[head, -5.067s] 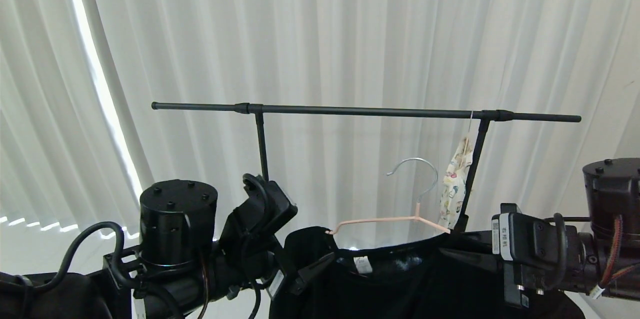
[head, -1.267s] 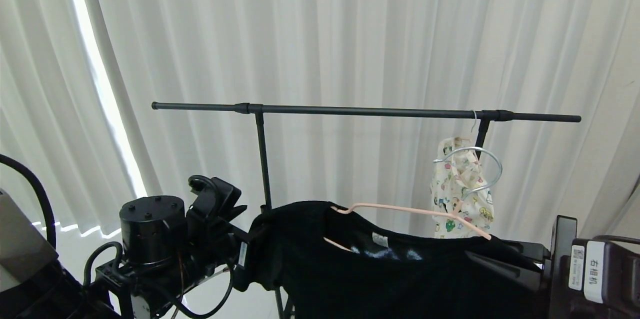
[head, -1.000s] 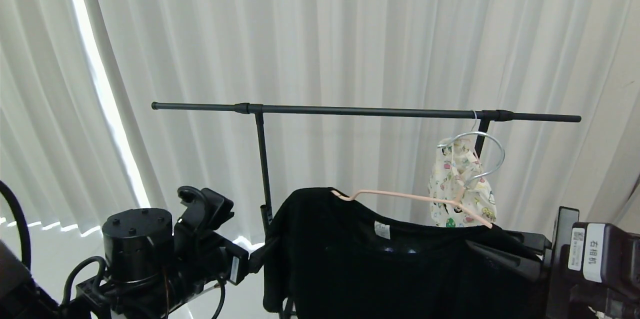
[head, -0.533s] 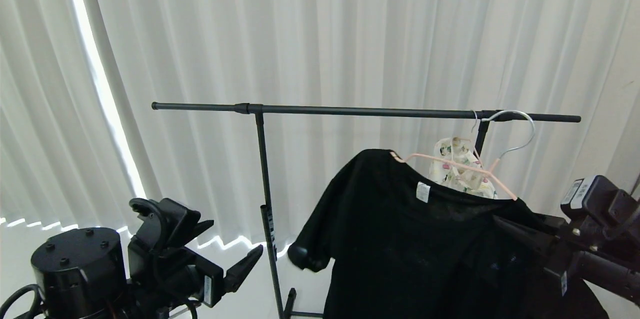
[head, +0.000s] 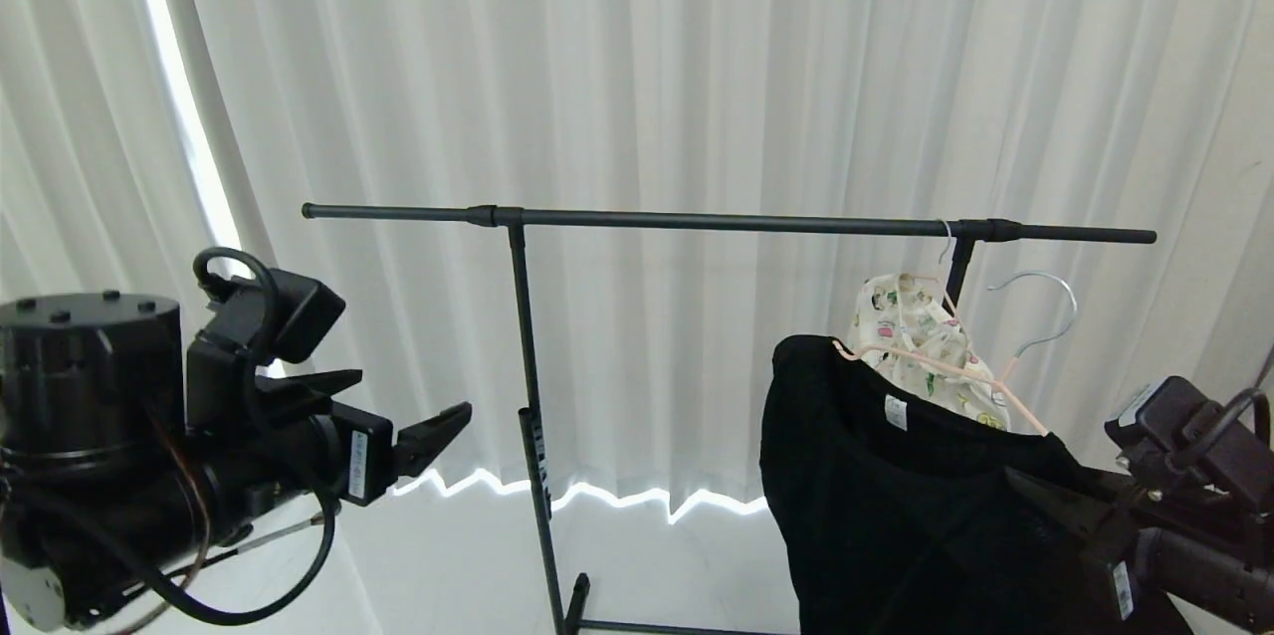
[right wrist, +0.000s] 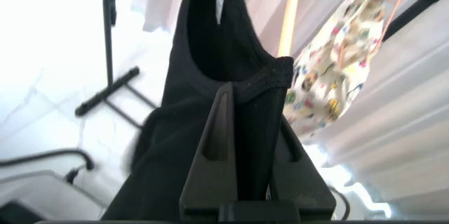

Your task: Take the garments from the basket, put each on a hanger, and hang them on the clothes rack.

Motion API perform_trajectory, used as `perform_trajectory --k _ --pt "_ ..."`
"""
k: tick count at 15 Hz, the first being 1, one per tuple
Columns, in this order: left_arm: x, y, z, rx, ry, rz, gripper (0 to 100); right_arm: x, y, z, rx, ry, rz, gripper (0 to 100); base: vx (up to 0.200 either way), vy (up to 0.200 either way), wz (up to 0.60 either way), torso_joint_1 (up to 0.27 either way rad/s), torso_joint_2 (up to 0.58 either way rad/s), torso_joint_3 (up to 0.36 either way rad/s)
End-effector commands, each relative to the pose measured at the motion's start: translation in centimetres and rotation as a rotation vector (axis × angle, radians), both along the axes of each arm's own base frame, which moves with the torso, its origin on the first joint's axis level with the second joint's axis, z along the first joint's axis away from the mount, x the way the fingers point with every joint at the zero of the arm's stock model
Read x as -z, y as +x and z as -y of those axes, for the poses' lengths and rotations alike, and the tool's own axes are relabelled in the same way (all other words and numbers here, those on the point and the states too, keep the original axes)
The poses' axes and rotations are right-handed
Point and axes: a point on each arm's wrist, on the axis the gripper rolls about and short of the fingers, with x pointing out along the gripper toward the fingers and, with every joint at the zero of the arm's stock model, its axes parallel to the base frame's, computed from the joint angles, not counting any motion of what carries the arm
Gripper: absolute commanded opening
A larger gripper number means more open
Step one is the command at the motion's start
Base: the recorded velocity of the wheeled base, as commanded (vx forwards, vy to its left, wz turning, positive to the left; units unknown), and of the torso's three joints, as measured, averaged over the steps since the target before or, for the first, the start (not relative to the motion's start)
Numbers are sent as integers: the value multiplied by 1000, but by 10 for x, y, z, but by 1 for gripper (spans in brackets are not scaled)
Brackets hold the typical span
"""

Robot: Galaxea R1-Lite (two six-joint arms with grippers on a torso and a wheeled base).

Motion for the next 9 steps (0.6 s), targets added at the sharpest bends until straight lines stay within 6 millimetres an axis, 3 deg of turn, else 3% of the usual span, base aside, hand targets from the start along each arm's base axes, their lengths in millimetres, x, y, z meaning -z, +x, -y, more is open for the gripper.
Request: perform_trajectory --k 1,4,5,9 --pt "-67 -17 -17 -63 -1 7 100 -1 2 -1 2 -9 -12 0 0 0 0 0 0 0" --pt "-54 -34 -21 -112 37 -62 100 -10 15 -7 17 -18 -24 0 0 0 0 0 0 0" --pt "-42 -48 -26 -194 58 -76 100 -14 27 -9 59 -27 -21 0 0 0 0 0 0 0" --pt "-27 -88 -34 -248 79 -30 100 -27 51 -18 87 -59 -65 0 0 0 0 0 0 0"
